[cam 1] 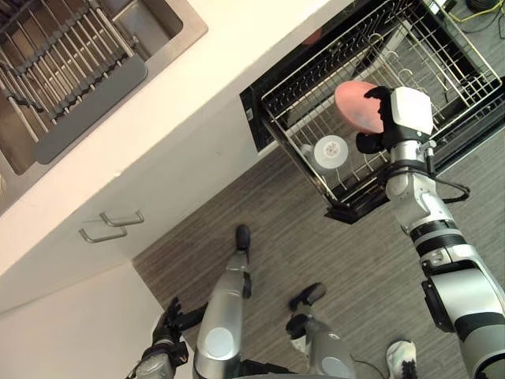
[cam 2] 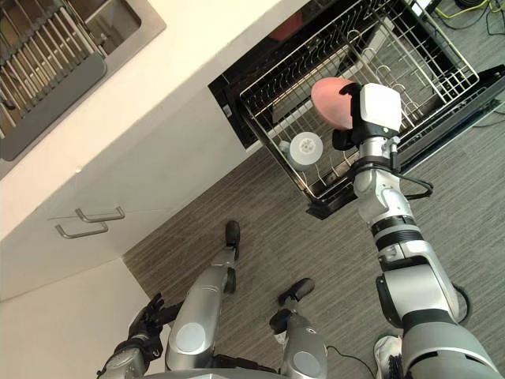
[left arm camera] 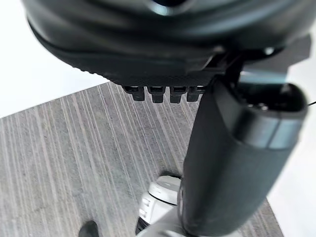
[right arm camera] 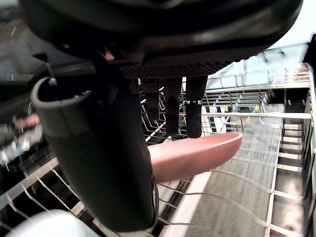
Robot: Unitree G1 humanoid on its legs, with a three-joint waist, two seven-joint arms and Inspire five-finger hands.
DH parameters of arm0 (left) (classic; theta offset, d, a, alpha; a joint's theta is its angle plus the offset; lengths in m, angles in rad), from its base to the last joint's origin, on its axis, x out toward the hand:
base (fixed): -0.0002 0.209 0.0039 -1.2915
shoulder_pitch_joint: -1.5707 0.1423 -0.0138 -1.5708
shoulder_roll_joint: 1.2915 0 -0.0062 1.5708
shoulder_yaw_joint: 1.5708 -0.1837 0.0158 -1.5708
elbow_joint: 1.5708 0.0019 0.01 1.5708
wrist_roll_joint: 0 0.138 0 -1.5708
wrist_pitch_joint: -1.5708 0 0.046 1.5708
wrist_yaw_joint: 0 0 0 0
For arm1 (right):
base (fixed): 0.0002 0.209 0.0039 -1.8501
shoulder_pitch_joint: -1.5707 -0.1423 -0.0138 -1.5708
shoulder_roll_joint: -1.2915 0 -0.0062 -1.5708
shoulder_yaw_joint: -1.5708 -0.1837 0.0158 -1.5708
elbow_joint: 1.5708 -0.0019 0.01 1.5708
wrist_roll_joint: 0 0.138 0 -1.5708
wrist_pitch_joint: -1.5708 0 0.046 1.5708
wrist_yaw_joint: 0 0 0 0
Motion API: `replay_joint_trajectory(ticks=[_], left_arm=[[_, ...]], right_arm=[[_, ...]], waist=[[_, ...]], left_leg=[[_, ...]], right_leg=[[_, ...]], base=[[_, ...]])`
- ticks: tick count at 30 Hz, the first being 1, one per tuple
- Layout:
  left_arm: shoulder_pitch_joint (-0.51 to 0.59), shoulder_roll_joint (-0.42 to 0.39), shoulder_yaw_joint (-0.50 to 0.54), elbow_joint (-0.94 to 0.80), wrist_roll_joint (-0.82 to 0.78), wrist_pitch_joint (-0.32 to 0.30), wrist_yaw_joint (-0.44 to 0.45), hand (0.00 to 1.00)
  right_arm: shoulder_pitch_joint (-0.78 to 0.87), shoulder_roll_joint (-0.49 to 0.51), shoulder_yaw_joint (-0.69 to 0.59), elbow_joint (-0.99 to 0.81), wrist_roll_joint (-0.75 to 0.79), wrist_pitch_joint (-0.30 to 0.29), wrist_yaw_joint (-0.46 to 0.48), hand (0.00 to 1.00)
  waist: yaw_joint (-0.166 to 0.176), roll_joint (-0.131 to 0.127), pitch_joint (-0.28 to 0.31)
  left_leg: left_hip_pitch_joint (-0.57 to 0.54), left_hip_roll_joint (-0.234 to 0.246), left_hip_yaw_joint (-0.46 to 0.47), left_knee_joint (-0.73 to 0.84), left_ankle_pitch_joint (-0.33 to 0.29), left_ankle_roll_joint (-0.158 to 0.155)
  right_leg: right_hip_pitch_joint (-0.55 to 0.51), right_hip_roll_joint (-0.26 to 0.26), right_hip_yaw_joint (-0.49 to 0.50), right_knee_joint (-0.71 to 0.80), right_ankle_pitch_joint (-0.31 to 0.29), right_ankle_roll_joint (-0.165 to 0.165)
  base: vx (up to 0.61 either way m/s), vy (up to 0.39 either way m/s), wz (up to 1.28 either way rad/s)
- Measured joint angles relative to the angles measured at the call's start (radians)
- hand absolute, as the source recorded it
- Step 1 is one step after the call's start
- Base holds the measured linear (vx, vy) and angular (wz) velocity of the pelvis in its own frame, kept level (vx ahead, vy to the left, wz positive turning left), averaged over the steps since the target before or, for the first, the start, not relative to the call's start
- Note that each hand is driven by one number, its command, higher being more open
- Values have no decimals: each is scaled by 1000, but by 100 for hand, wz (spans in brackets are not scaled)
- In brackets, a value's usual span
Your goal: Walk over to the sink, pick up the cup, carry it to the dishwasher, place the cup inside the dishwasher, then close the dishwasher door
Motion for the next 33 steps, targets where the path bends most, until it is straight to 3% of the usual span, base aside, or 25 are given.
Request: replay_joint_trajectory(ticks=[4,7,13,17,20,21,25,28,33], left_arm=[[18,-26,73,31,29,20,2,100],[58,-36,109,34,31,37,-1,100],[99,-43,172,47,108,54,1,100],[153,-46,172,61,126,63,1,100],[164,-47,170,65,121,67,1,100],[163,-47,169,65,119,67,1,100],[133,-46,147,63,93,70,-1,100],[103,-45,108,62,81,69,-2,100],[78,-40,50,64,23,88,13,100]], right_arm=[[147,81,-52,-265,63,-18,100,100],[256,159,-124,-319,120,-25,138,100],[355,177,-278,-312,176,0,163,100],[429,177,-433,-230,386,30,152,100],[429,166,-539,-108,558,35,146,100],[427,153,-556,-49,612,40,137,0],[356,116,-580,47,773,40,115,0],[230,58,-579,78,872,40,102,0],[80,9,-521,129,913,-7,106,0]], waist=[[-43,-6,-42],[-55,-25,-107],[-77,-53,-176],[-89,-51,-245],[-112,-33,-250],[-115,-28,-244],[-133,9,-142],[-133,59,-56],[-100,109,-28]], left_leg=[[65,-3,19,-43,7,-9],[120,-12,41,-67,7,-9],[217,-18,59,-97,11,-12],[275,-33,74,-125,21,-7],[247,-26,75,-149,39,-6],[217,-19,76,-153,53,-4],[139,-9,76,-154,82,7],[70,-13,75,-156,104,21],[7,-41,47,-155,117,36]], right_leg=[[30,-6,27,1,-2,1],[62,-13,44,2,-7,8],[131,-22,63,10,-8,10],[152,-47,85,45,-32,25],[100,-50,96,71,-39,22],[64,-47,103,80,-38,20],[-22,-39,113,90,-7,-1],[-92,-40,120,86,26,-5],[-137,-58,104,66,43,4]], base=[[-32,60,-15],[-18,47,-17],[-32,38,-9],[-47,44,-7],[-111,54,-6],[-127,56,-9],[-120,53,-7],[-83,70,-4],[28,33,10]])
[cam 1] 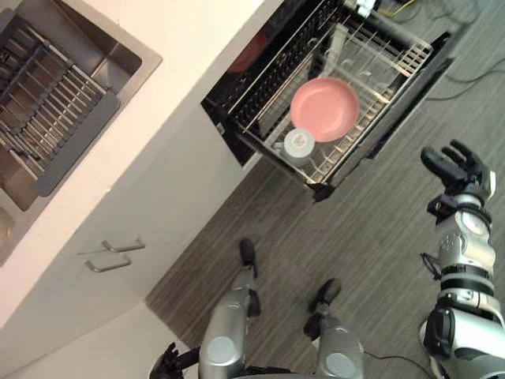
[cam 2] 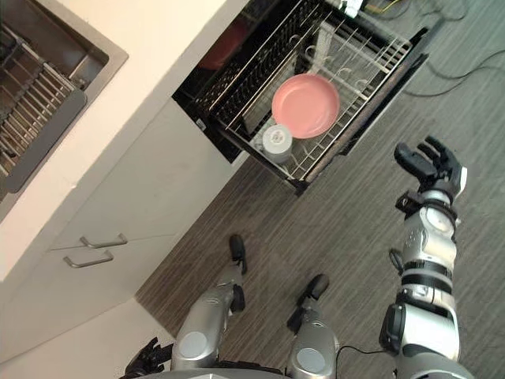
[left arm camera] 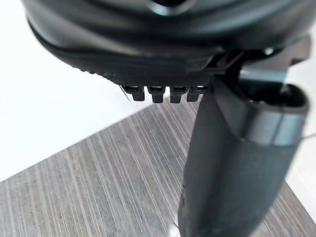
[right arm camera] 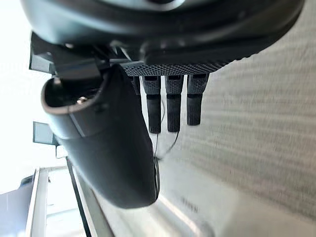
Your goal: Walk over to the sink, pick up the cup, carry it to the dishwasher, place the cup inside the dishwasher, then close the dishwasher door
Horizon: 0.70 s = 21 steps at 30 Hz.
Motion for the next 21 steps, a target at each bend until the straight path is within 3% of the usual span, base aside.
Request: replay_joint_trajectory(ticks=[4,10,12,17,18,21], left_arm=[[-31,-10,-20,-3,-39,1,1,100],[-38,-28,-21,-4,-89,-6,-19,100],[-36,-35,-39,2,-100,-24,-28,100],[-23,-37,-39,4,-147,-51,-62,100],[-22,-43,-50,1,-197,-58,-141,100],[-19,-67,-87,-6,-230,-87,-197,100]], right_arm=[[-69,-14,30,15,-25,-27,-16,0],[-76,-11,39,38,-52,-54,-20,0],[-80,-18,38,63,-51,-69,-47,0],[-113,-31,38,160,-40,-85,-107,0],[-153,-60,38,203,-36,-86,-128,0],[-211,-80,40,245,0,-96,-139,0]], waist=[[19,28,12],[15,61,17],[23,84,17],[41,91,16],[61,108,18],[86,138,11]], left_leg=[[-28,-25,-53,0,1,0],[-12,-54,-147,1,4,-5],[-5,-68,-213,1,7,-10],[22,-111,-335,9,12,-19],[24,-131,-390,19,14,-21],[29,-158,-446,20,22,-27]], right_leg=[[-7,-13,-24,-15,3,7],[52,-28,-84,-18,-9,27],[81,-35,-138,23,-43,36],[139,-98,-250,189,-157,47],[172,-122,-309,249,-201,46],[201,-151,-361,312,-246,48]], base=[[56,27,18],[19,30,30],[-34,43,65],[-2,8,86],[10,-51,96],[4,-46,84]])
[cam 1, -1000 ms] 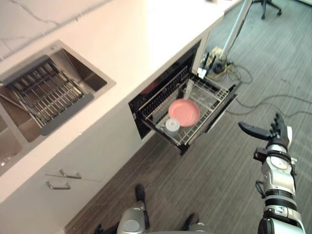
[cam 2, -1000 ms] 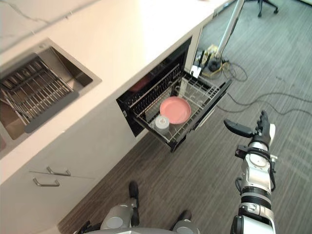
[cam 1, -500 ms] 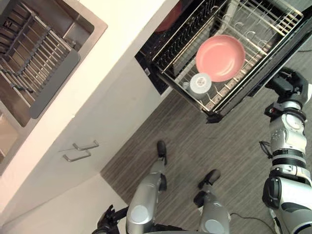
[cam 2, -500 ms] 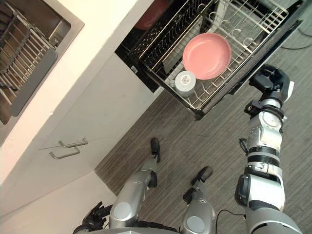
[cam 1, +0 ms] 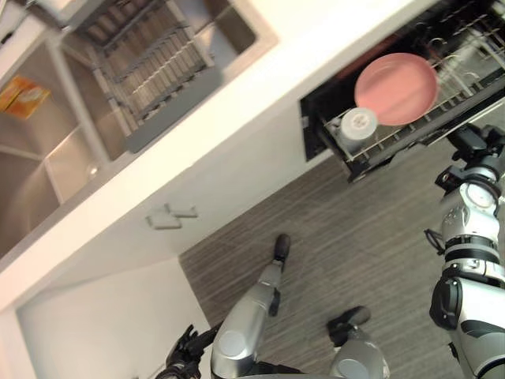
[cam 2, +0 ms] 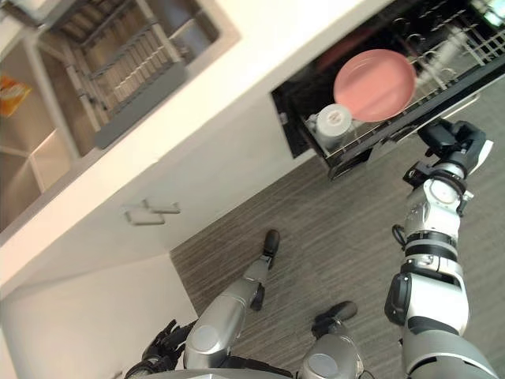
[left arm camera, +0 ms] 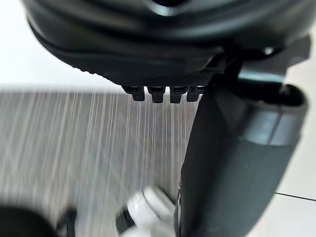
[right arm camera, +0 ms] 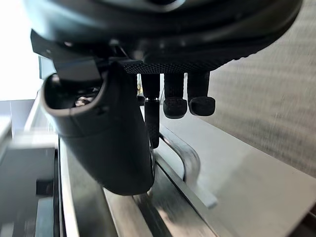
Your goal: Walk over to the sink, pick up the cup, carry it to the dishwasher, place the cup inside the dishwasher, then close the dishwasher door
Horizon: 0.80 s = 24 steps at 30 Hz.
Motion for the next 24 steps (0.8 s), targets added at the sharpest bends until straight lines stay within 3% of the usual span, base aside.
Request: replay_joint_trajectory(ticks=[4,5,6,10,13,16,18,21,24], left_arm=[[22,7,-39,-34,-5,-4,-107,100],[23,9,-52,-37,-9,-5,-135,100],[33,11,-60,-38,-25,-6,-159,100],[35,33,-89,-40,-90,25,-187,100],[22,44,-89,-39,-93,46,-187,100],[16,44,-82,-31,-92,47,-187,100],[17,43,-48,-6,-91,41,-186,100],[18,44,34,39,-80,38,-166,100],[19,41,81,55,-62,28,-157,100]], right_arm=[[-127,21,94,114,10,10,-5,0],[-154,21,97,140,8,12,-23,100],[-163,25,92,154,5,4,-51,100],[-196,16,213,158,-85,33,-18,100],[-204,25,224,165,-86,35,22,100],[-80,83,191,68,-31,-16,113,100],[102,176,175,-14,-10,-82,181,100],[418,369,148,4,24,-106,260,100],[611,481,94,93,47,-121,325,100]], waist=[[37,16,-12],[53,23,-17],[54,24,-17],[48,28,-21],[54,28,-21],[57,21,-26],[52,-8,-40],[25,-81,-70],[-2,-124,-85]], left_leg=[[18,-21,-54,0,7,-10],[19,-21,-57,0,8,-11],[21,-18,-57,0,8,-11],[23,9,-44,-4,13,-18],[25,46,-33,-19,21,-31],[27,83,-1,-19,20,-44],[28,104,26,-20,19,-48],[47,114,81,-20,16,-52],[62,124,127,-20,0,-58]], right_leg=[[49,-9,-26,42,-54,-1],[52,-5,-25,42,-58,-2],[54,-1,-20,41,-59,-4],[49,29,0,21,-61,-6],[35,66,16,4,-61,-6],[28,103,41,-29,-52,-15],[28,128,55,-56,-44,-22],[47,151,82,-107,-20,-21],[51,163,120,-144,1,-18]], base=[[20,-60,50],[22,-45,28],[9,-31,6],[-31,-16,-13],[-74,-39,-17],[-54,-7,-26],[-24,-17,-21],[-4,-9,-22],[-30,37,-37]])
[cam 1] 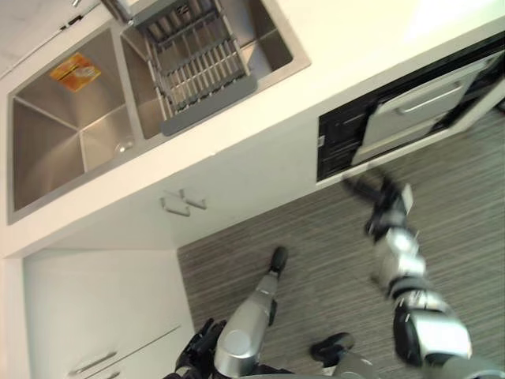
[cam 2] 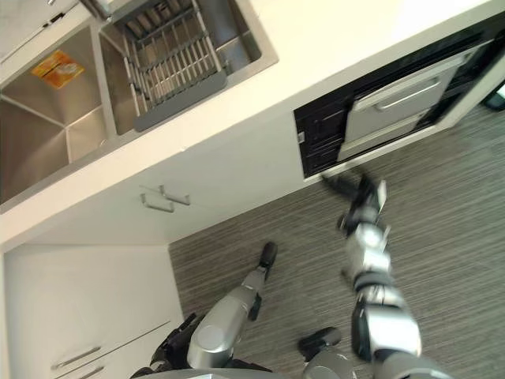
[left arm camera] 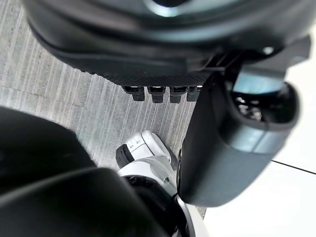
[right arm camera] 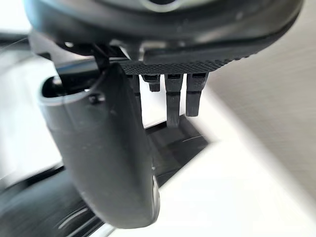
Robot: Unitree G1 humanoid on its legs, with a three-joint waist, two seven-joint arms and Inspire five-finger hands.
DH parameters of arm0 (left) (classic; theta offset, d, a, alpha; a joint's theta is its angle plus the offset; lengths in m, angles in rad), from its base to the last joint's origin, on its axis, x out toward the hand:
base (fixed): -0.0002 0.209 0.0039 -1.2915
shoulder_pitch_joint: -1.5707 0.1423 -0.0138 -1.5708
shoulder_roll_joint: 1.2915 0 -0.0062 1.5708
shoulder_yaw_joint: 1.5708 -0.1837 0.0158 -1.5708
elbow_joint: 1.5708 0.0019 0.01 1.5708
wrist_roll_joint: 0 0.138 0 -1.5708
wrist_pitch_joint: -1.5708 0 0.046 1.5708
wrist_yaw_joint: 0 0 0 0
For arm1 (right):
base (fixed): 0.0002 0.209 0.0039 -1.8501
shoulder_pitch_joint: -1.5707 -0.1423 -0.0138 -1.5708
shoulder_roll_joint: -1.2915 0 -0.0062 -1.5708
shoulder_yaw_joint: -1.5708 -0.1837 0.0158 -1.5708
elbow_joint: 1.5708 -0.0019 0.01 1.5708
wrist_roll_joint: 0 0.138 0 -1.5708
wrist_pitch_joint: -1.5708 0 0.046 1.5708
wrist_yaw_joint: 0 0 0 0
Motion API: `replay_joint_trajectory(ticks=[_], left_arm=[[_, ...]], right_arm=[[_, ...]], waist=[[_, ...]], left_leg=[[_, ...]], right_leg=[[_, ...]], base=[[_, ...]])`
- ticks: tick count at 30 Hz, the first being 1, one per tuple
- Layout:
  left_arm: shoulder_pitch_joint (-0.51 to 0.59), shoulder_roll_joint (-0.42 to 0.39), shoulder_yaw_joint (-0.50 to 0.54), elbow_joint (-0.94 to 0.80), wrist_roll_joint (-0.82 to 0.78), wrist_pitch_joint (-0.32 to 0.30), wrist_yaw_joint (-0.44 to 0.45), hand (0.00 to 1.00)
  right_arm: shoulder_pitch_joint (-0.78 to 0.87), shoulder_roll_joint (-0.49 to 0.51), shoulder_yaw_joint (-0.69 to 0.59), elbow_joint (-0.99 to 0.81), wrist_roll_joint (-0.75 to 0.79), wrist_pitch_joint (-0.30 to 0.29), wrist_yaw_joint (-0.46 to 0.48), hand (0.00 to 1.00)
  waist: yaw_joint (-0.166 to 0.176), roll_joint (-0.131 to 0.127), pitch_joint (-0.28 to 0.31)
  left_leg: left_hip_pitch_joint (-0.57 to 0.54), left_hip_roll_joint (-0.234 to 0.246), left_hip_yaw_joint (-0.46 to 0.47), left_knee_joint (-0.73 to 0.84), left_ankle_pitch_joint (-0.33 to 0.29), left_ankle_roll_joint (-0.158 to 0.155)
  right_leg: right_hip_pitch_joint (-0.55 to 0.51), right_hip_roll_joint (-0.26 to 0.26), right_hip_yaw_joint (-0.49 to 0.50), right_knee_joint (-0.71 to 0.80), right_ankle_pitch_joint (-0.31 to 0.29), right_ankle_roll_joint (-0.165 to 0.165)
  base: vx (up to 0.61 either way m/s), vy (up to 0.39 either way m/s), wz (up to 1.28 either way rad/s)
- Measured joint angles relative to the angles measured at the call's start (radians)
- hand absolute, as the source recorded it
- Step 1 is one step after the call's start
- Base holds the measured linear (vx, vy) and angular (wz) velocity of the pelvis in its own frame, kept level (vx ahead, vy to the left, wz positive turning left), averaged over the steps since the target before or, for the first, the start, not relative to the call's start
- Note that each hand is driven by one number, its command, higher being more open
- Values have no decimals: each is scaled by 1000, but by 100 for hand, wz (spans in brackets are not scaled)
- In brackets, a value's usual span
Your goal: Walk over to the sink, pick up the cup, carry it to the dishwasher, place the cup inside the dishwasher, then close the dishwasher door
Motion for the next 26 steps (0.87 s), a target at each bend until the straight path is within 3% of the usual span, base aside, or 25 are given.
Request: replay_joint_trajectory(ticks=[2,6,10,11,12,13,14,15,16,17,18,20,22,24,26], left_arm=[[-2,-1,46,0,4,-21,9,100],[-14,-1,105,0,21,-52,15,100],[-21,-2,131,7,39,-26,42,100],[-33,-1,152,21,38,-7,53,100],[-40,3,169,25,38,11,61,100],[-37,19,173,11,39,22,64,100],[-25,20,175,-4,41,20,82,100],[-14,8,188,5,41,12,98,100],[-6,7,189,14,40,9,105,100],[5,9,179,37,38,7,119,100],[12,11,172,42,37,3,134,100],[14,11,165,44,39,-11,146,100],[-1,-1,166,43,43,-19,149,100],[-32,-16,168,38,82,-32,162,100],[-49,-27,172,32,119,-34,163,100]], right_arm=[[141,52,-55,82,-15,-10,34,100],[277,81,-114,101,-40,-28,28,100],[288,100,-113,93,-143,-14,-12,100],[287,112,-113,87,-147,2,-12,100],[290,124,-115,86,-148,12,-13,100],[292,137,-125,86,-147,25,-17,100],[306,138,-141,83,-146,38,-23,100],[307,123,-141,73,-145,48,-24,100],[302,121,-140,73,-145,54,-24,100],[287,123,-140,73,-145,56,-17,100],[276,127,-141,73,-145,54,-7,100],[263,127,-142,69,-143,44,0,100],[264,135,-153,54,-146,25,5,100],[287,157,-154,51,-145,11,-4,100],[320,161,-159,27,-139,7,-9,100]], waist=[[-34,-37,-8],[-54,-86,-35],[-44,-136,-89],[-33,-156,-111],[-33,-195,-135],[-33,-235,-160],[-38,-251,-171],[-41,-230,-177],[-42,-223,-177],[-56,-208,-165],[-60,-209,-167],[-61,-210,-170],[-64,-197,-177],[-90,-178,-178],[-103,-172,-185]], left_leg=[[18,8,35,-1,-8,4],[44,15,68,-7,-21,15],[42,16,77,-7,-38,29],[35,10,86,-7,-40,33],[9,-10,103,19,-48,50],[-42,-57,138,155,-120,65],[-56,-102,174,317,-264,74],[-22,-107,151,340,-330,139],[15,-109,134,329,-342,153],[87,-103,91,309,-348,161],[144,-98,54,289,-351,170],[221,-100,6,242,-352,171],[279,-102,-48,200,-353,174],[346,-103,-157,177,-372,193],[389,-111,-233,176,-394,190]], right_leg=[[1,3,37,-25,22,-1],[15,10,69,-54,44,-6],[11,15,68,-63,33,-9],[11,8,51,-60,24,0],[-2,-21,19,-36,11,13],[-7,-76,-21,5,0,62],[9,-132,-17,135,14,39],[-53,-180,137,355,46,-71],[-89,-196,240,458,98,-133],[-119,-172,377,552,109,-128],[-130,-125,433,530,20,-96],[-147,-72,455,413,-35,-80],[-199,-18,479,316,-38,-79],[-286,67,582,254,-34,-82],[-345,106,669,230,-15,-92]], base=[[-85,73,-47],[-116,62,-30],[-115,53,2],[-42,39,38],[12,92,72],[165,119,115],[267,227,123],[259,209,96],[230,200,77],[260,123,76],[299,112,82],[331,110,76],[304,50,85],[360,-79,130],[295,-140,115]])
